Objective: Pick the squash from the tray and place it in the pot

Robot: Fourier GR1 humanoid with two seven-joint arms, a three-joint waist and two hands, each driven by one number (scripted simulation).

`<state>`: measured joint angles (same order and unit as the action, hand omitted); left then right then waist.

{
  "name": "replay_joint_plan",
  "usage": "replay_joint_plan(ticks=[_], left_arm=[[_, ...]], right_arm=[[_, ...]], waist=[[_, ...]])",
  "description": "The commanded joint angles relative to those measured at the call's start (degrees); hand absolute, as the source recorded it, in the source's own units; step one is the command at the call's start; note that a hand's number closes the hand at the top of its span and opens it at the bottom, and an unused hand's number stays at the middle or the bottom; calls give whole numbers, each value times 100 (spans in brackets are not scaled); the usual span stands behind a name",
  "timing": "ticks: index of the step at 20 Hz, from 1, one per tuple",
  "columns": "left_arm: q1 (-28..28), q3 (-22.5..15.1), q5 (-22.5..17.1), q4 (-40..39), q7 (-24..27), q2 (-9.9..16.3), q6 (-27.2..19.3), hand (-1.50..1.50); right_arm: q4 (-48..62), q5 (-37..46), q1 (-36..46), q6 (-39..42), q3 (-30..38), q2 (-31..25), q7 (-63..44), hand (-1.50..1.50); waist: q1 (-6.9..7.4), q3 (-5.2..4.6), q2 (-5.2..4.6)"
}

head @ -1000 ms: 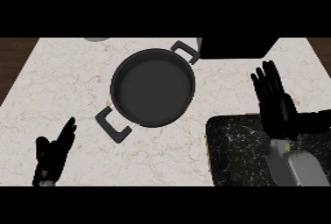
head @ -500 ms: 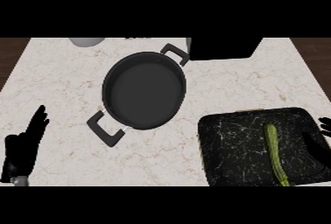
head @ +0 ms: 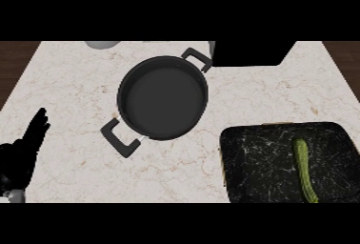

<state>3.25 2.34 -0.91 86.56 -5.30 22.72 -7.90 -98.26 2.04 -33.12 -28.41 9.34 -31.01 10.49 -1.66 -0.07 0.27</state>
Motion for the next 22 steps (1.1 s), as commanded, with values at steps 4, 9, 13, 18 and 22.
replay_joint_plan(ticks=[4,9,13,18,22], left_arm=[[-56,-123,186,105,-41,-91,6,0],[-306,-168,165,32,-200,-150,73,0],[-448,-236,229,170,-253,-122,110,0],[-442,-167,251,89,-357,-201,43,0],[-313,83,148,-66,-26,-147,226,0]], right_arm=[[-1525,413,-566,749,-45,-952,-2042,-150],[-1830,135,35,1843,-61,-1907,-3591,-150],[-1474,310,593,2482,-893,-2246,-4582,-150],[-1233,-453,1908,3359,-1338,-2355,-5816,-150],[-886,-565,2579,3879,-1571,-2046,-6235,-150]], waist=[[164,-8,-35],[233,-9,-54],[410,-2,-87],[419,5,-79],[270,6,-43]])
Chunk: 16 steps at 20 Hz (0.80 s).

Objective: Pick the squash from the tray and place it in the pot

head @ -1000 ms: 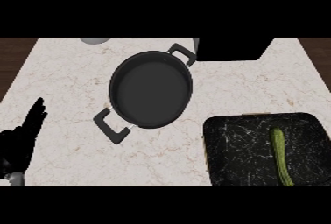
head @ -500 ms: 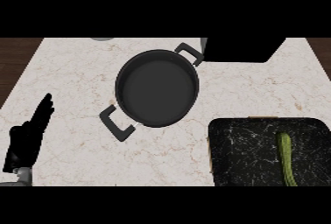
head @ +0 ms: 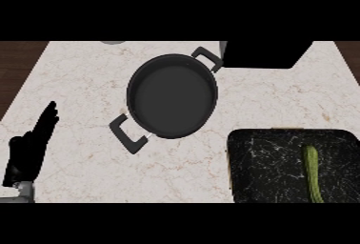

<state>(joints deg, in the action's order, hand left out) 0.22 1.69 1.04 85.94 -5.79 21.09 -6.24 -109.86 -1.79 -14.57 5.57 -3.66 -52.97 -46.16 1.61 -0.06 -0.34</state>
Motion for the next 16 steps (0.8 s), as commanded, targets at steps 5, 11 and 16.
replay_joint_plan(ticks=[5,11,16], left_arm=[[-46,238,56,-145,73,-35,127,0],[-18,493,-41,-35,-106,4,428,0],[17,364,283,247,-297,-231,233,0]], right_arm=[[689,78,1519,992,-512,483,-1102,-150],[1192,763,1563,1208,-609,1065,-945,-150],[1856,824,1998,1732,-455,1321,-825,-150]], waist=[[-99,3,21],[-155,5,34],[-143,6,34]])
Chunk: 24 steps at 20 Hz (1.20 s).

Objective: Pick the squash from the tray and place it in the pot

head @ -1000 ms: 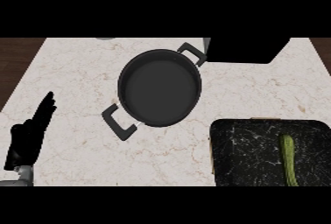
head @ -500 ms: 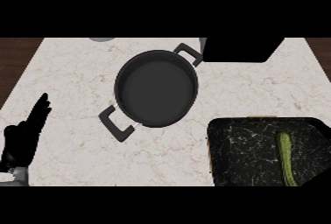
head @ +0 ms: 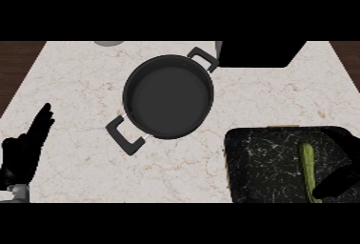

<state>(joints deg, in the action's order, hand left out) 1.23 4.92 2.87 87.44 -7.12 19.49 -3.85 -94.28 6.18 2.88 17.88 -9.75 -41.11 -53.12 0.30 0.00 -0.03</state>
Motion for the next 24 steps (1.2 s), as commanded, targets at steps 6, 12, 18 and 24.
replay_joint_plan(ticks=[6,12,18,24], left_arm=[[181,-66,365,326,-120,-298,-10,0],[9,321,189,142,-140,-138,280,0],[150,188,477,488,-299,-517,103,0],[-9,425,324,348,-220,-387,392,0]], right_arm=[[477,615,-112,322,107,553,154,-150],[1608,1468,306,126,-20,1015,737,-150],[772,1590,-229,293,143,1398,302,-150],[1114,1890,56,627,186,1292,1039,150]], waist=[[-25,0,6],[0,2,-1],[-32,0,9],[-24,0,5]])
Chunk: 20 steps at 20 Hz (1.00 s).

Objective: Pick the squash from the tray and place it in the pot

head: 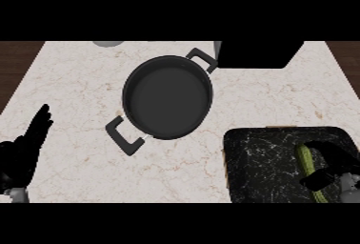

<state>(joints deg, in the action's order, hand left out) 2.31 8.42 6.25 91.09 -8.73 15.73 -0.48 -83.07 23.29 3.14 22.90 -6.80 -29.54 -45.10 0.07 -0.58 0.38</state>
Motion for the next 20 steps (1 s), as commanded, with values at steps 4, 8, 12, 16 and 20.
replay_joint_plan(ticks=[4,8,12,16,20], left_arm=[[-53,79,61,38,-120,16,151,0],[14,256,65,-211,272,3,103,0],[158,72,197,-266,398,-152,96,0],[-385,-237,184,-200,146,-118,330,0],[-558,-389,175,-252,153,-184,423,0]], right_arm=[[74,368,26,36,-31,298,321,150],[111,513,-233,-175,40,341,778,150],[-332,854,153,-223,-504,969,73,150],[-536,1537,1475,-511,-1767,2343,-815,150],[-68,2160,2444,-864,-2369,2912,-1536,150]], waist=[[0,58,-35],[-4,58,-36],[45,56,-37],[836,27,-123],[1076,9,-155]])
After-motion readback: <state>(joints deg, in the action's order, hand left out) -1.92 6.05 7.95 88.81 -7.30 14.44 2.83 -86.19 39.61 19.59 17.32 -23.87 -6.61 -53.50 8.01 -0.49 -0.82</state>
